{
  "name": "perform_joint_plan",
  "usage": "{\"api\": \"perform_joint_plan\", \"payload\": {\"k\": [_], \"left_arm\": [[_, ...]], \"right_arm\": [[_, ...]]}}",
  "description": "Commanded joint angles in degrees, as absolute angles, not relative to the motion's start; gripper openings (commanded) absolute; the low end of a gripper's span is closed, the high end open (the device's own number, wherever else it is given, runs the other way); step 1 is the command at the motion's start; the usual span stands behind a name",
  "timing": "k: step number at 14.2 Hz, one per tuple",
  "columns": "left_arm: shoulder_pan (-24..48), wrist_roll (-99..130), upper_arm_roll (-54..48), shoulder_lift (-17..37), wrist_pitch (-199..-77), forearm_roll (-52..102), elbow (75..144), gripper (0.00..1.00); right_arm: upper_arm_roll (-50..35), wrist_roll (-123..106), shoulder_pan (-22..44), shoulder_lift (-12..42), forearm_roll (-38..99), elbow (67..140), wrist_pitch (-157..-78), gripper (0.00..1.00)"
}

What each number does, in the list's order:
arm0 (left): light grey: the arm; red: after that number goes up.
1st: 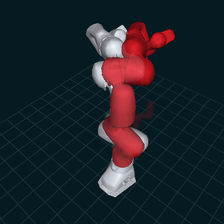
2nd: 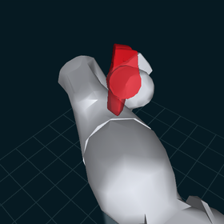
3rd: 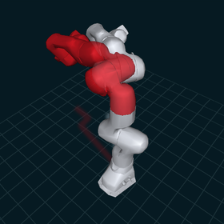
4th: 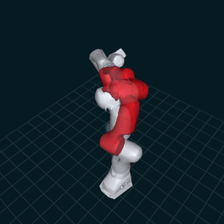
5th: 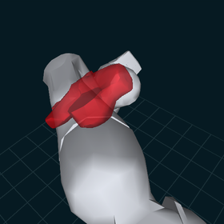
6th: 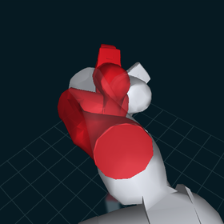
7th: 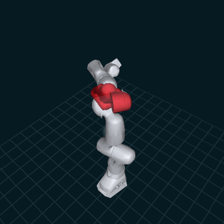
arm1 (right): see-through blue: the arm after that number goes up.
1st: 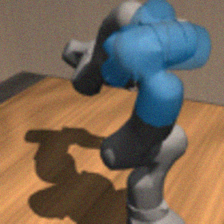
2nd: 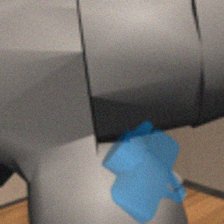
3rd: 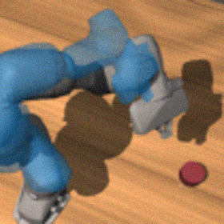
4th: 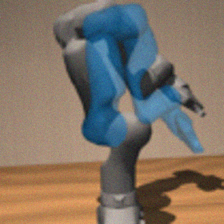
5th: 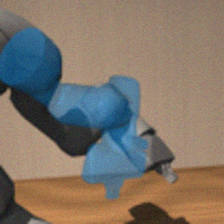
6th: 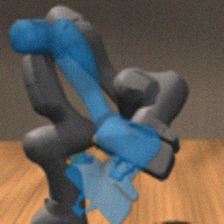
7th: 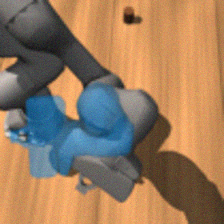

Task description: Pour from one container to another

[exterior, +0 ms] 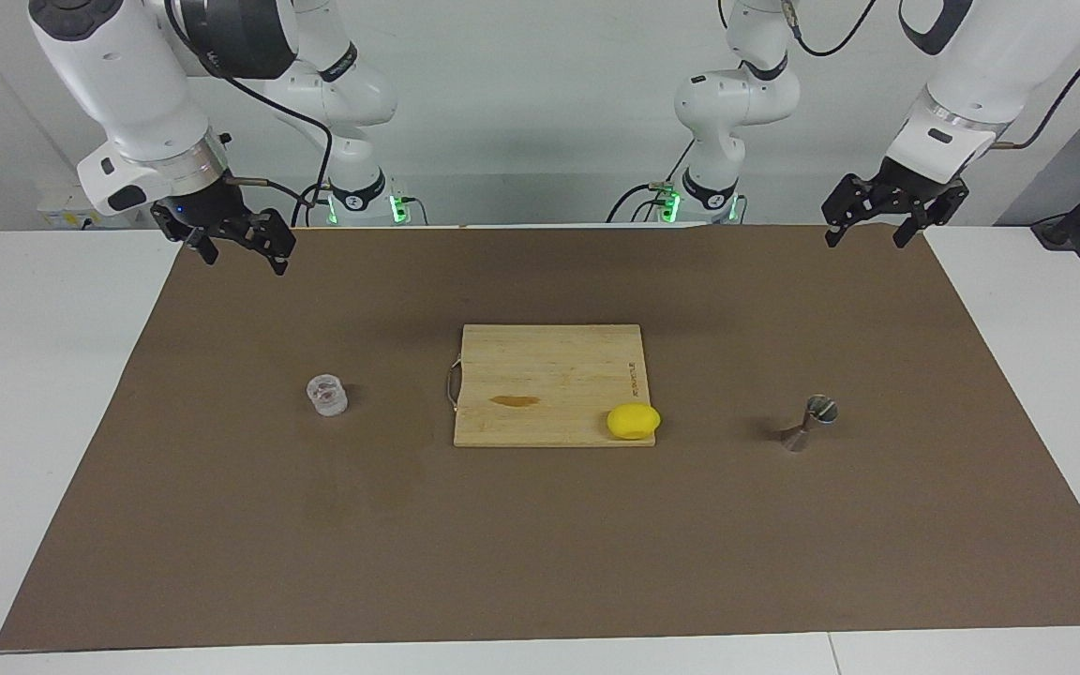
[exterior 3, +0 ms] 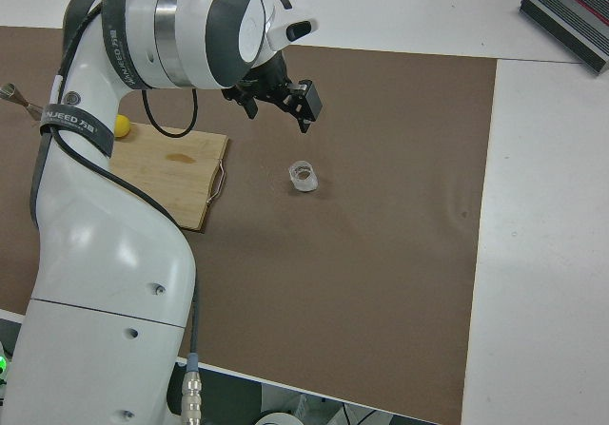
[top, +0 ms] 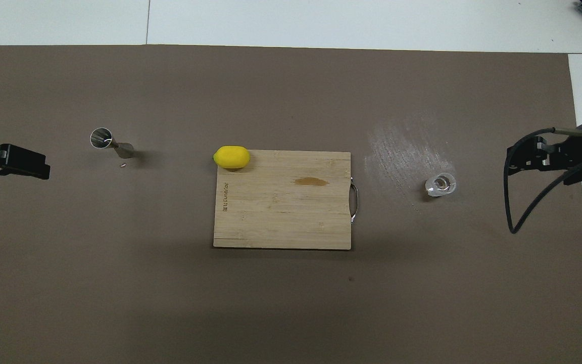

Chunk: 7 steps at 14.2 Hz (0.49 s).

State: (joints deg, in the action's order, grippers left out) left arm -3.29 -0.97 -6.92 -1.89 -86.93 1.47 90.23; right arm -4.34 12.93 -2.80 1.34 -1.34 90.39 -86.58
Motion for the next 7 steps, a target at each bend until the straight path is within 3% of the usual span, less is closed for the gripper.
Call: {"api": "perform_joint_plan", "payload": {"k": [1, 5, 7], "left_arm": [[-3.0, -1.8, -6.9, -3.1, -88.1, 1.9, 91.6, 1.00], [-3.7, -1.9, -6.8, -3.3, -88.6, 2.6, 92.3, 1.00], [-4.9, -1.1, -6.2, -4.7, -90.1, 4.9, 96.0, 1.00]], "right_arm": [[-4.7, 13.8, -3.4, 0.9, -0.5, 90.3, -85.6, 1.00], [-4.7, 13.8, -3.4, 0.9, -0.5, 90.3, -85.6, 1.00], [-4.7, 13.8, -3.4, 0.9, -0.5, 90.3, -85.7, 1.00]]}}
